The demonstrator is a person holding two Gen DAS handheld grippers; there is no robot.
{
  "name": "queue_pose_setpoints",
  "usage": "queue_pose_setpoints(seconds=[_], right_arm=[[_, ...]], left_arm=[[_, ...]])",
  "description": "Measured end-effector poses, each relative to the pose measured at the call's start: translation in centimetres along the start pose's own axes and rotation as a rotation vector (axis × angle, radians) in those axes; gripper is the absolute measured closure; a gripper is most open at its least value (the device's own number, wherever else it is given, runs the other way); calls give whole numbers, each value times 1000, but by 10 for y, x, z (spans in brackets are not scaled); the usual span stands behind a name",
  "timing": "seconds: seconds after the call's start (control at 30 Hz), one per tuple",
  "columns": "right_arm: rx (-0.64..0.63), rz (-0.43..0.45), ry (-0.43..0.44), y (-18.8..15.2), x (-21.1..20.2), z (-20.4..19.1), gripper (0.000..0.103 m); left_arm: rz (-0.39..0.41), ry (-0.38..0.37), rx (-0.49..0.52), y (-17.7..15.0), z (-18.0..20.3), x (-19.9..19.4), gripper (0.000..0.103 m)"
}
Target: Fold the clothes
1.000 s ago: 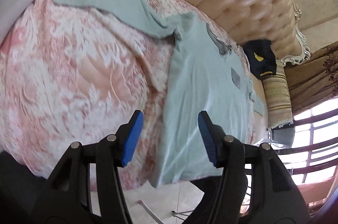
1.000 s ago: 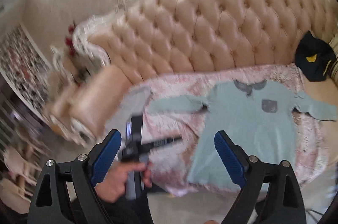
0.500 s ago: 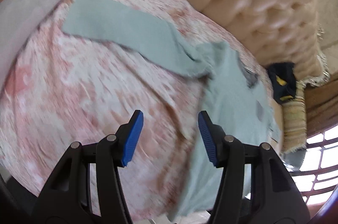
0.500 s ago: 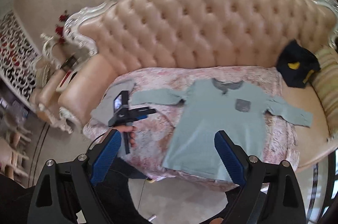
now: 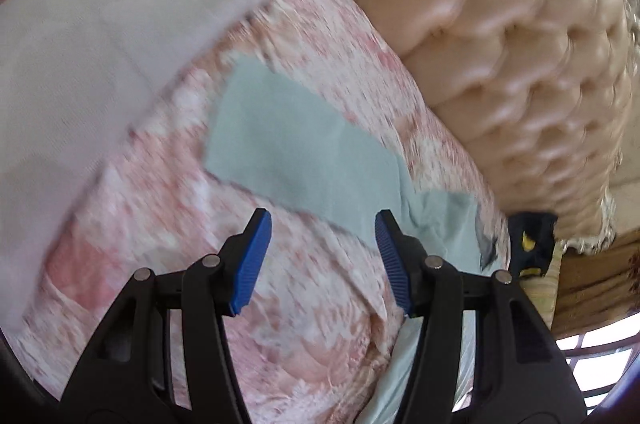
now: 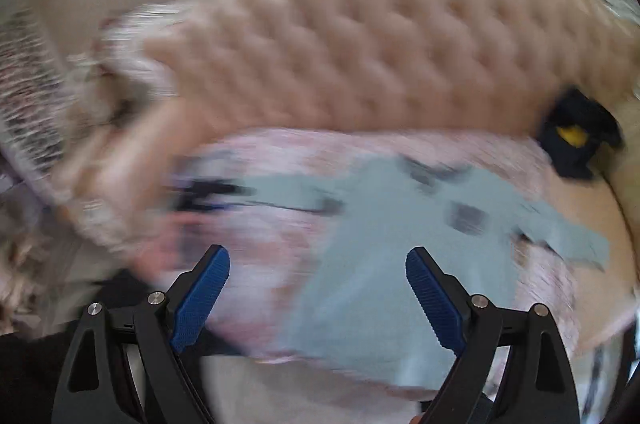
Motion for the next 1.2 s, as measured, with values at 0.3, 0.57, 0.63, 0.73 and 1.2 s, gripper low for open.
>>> queue_pose_setpoints(seconds=[0.3, 0.57, 0.63, 0.73, 1.2], right_arm=[[215, -124, -273, -58, 155, 178, 11], [209, -174, -343, -90, 195, 208, 9], [198, -167, -350, -92, 195, 206, 6], [210, -163, -358, -96, 196, 208, 0], [206, -148, -356, -101, 189, 201, 0]], left_arm=[[-16, 51, -96, 20, -31, 1, 43], [-74, 153, 26, 39, -46, 23, 44], [-96, 155, 61, 42, -46, 29, 44], [-119, 172, 104, 48, -47, 34, 44], [-209, 173, 262, 55, -27, 21, 96]])
Point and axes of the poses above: each gripper's, at about its wrist camera, not at the fingertips, and x roughly the way its jaws point, z to its right, y to its top, the point moved 10 cm from there along x, roughly the way its jaws point, and after that the axes turned 15 degrees about x, right-handed, at the moved point
